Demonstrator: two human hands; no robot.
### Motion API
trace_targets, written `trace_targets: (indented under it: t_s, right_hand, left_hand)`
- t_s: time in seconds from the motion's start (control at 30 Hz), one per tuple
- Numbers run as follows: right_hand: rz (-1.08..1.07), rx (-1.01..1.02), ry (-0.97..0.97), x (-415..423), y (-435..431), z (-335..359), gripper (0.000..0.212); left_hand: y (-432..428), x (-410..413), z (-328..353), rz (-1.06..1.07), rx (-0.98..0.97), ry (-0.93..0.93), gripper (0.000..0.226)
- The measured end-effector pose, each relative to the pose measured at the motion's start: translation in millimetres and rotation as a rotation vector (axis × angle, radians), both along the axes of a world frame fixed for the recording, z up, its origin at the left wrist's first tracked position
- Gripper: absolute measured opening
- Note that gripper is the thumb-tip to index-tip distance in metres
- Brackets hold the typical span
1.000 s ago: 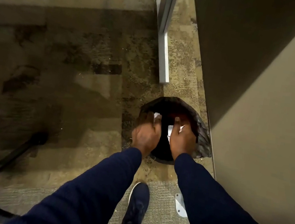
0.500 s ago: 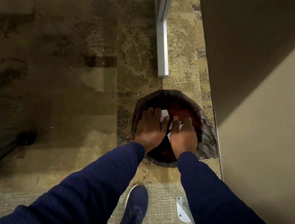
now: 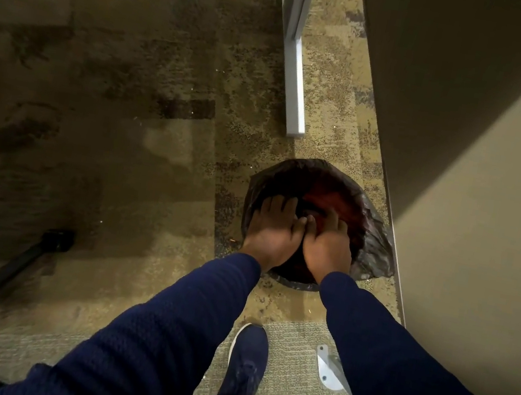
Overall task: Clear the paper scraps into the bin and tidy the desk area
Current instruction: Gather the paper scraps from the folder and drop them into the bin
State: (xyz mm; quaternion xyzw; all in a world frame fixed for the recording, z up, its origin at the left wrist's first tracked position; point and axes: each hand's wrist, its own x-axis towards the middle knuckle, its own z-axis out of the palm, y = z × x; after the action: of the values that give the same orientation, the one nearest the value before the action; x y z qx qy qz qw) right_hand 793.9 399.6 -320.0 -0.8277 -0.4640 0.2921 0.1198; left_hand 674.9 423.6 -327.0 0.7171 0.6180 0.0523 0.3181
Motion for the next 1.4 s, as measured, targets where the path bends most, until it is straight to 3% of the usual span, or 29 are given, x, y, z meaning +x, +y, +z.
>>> trace_targets:
  t_s: [0.2, 0.5, 0.9, 1.4]
  right_hand:
    - [-0.028, 0.012, -0.007, -14.0, -2.1, 35.8, 0.048]
    - [0.012, 0.047, 0.031, -86.3, -10.8, 116.8, 0.054]
    - [0.232, 0.153, 0.108, -277.1, -43.7, 209.7, 0.057]
    - [0.557, 0.211, 0.200, -510.1, -118.1, 262.7, 0.056]
  left_hand:
    - [-1.9, -24.2, 45.0, -0.005, 0.038, -0.018, 0.050]
    - [-13.9, -125.4, 137.6, 0.119, 0.108, -0.028, 0.049]
    - [-77.1, -327.2, 228.0, 0.314, 0.269, 0.047, 0.048]
    - [-197.9, -538.0, 281.9, 0.602, 0.328, 0.082, 0.051]
